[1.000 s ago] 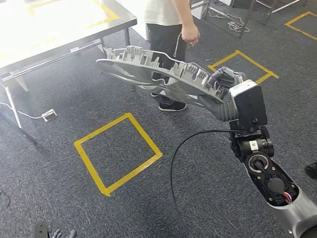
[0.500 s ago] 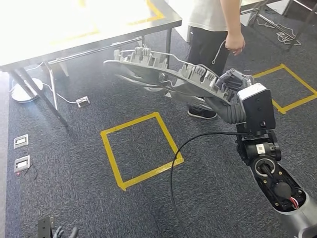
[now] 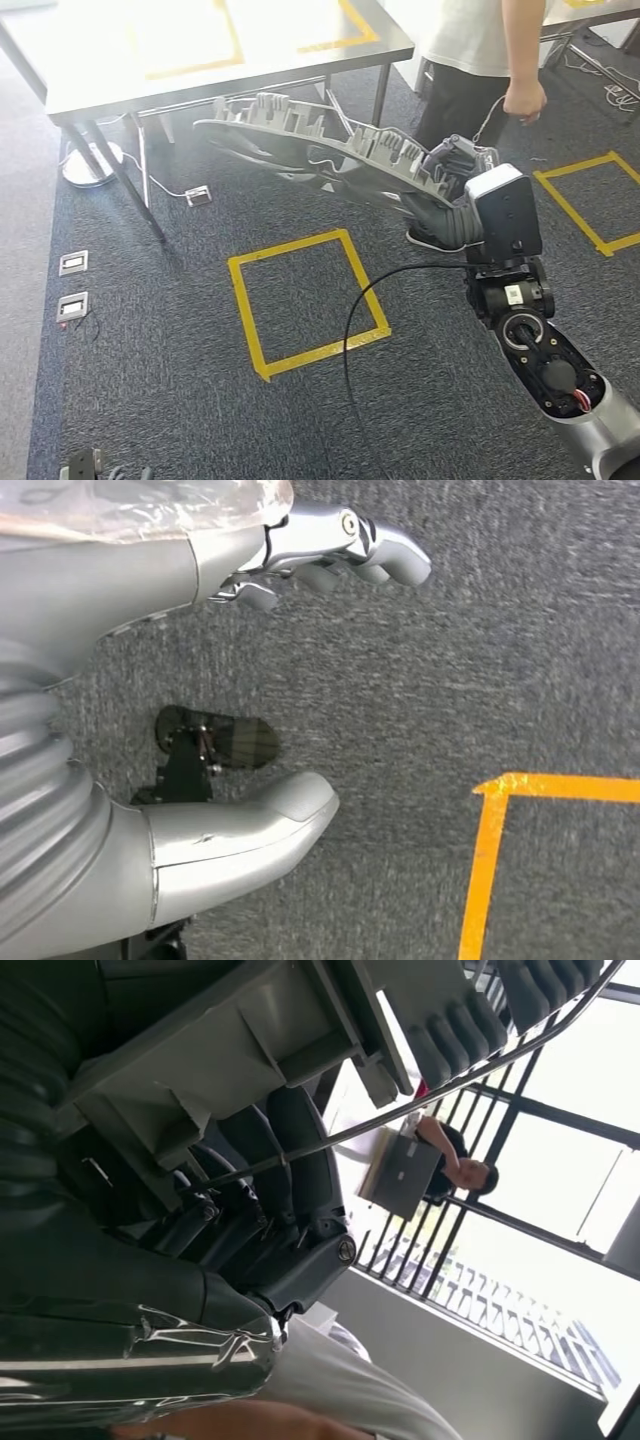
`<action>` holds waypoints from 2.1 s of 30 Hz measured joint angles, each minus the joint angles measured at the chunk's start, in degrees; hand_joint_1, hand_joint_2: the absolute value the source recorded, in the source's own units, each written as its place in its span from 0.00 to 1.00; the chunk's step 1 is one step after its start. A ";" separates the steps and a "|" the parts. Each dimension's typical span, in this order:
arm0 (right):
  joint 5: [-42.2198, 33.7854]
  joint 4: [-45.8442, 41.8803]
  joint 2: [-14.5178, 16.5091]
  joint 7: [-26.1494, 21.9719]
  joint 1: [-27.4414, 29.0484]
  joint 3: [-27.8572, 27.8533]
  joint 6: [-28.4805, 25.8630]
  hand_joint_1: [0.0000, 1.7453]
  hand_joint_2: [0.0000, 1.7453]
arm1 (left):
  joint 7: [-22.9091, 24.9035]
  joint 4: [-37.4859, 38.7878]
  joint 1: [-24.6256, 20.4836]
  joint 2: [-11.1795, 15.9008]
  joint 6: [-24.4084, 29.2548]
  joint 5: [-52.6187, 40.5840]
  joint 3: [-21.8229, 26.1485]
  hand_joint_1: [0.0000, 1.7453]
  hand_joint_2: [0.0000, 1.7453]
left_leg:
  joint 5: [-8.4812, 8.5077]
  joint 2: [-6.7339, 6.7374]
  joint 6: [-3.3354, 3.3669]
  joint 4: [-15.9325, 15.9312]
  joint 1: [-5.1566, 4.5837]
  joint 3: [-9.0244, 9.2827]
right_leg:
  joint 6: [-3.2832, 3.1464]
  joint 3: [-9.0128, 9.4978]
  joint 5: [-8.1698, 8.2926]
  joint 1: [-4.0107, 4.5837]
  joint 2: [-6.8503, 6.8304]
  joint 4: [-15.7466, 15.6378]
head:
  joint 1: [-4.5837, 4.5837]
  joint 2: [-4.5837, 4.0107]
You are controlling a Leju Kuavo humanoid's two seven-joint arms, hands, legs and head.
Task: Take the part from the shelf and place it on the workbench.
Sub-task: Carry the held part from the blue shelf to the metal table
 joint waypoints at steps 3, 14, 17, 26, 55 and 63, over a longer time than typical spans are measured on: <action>0.21 -0.17 -0.03 -0.18 0.09 -0.07 -0.27 1.00 1.00 | -0.25 0.00 -0.13 0.03 -0.09 -0.04 0.00 0.00 1.00 | -0.11 -0.42 1.00 -0.76 0.33 0.83 | 0.46 -2.16 -2.88 -0.21 2.28 4.92 | 0.59 0.00; 0.51 -0.63 -0.07 -0.37 0.68 -0.20 -0.40 1.00 1.00 | -0.03 0.00 -0.44 -0.16 -0.16 -0.14 0.00 0.00 1.00 | -2.12 -2.40 0.64 -0.32 -0.38 2.71 | -1.04 -3.76 3.00 0.59 4.20 0.91 | 1.94 0.00; 0.64 -0.79 -0.07 -0.40 0.75 -0.24 -0.44 1.00 1.00 | 0.07 0.00 -0.43 -0.02 -0.17 -0.21 -0.01 0.00 1.00 | -3.26 -2.19 -0.31 1.13 -0.31 2.21 | -1.74 -3.26 2.88 0.23 4.00 0.40 | 1.43 0.00; 0.55 -1.10 -0.07 -0.79 1.66 -0.56 -1.68 1.00 1.00 | 0.09 0.00 -0.46 0.08 -0.39 -0.67 -0.02 0.00 1.00 | -0.41 -1.22 -1.47 5.29 0.58 -2.26 | -1.63 -0.62 0.98 -0.23 3.78 0.20 | -0.20 0.00; 0.75 -4.59 -0.63 0.07 3.72 -2.64 -2.62 1.00 1.00 | 0.26 0.00 -0.93 -0.14 -0.64 -1.38 -0.02 0.00 1.00 | -4.43 -1.40 -1.43 12.57 0.26 -4.99 | -2.31 -1.24 1.13 -0.11 3.84 0.56 | -0.07 0.00; 0.68 -4.62 -0.65 0.19 3.12 -2.61 -2.57 1.00 1.00 | 0.22 -0.02 -1.13 0.06 -0.60 -1.42 -0.02 0.00 1.00 | 0.21 -1.38 0.87 -1.55 -0.02 1.67 | -0.48 -0.27 -0.92 0.11 3.98 1.16 | -0.04 0.00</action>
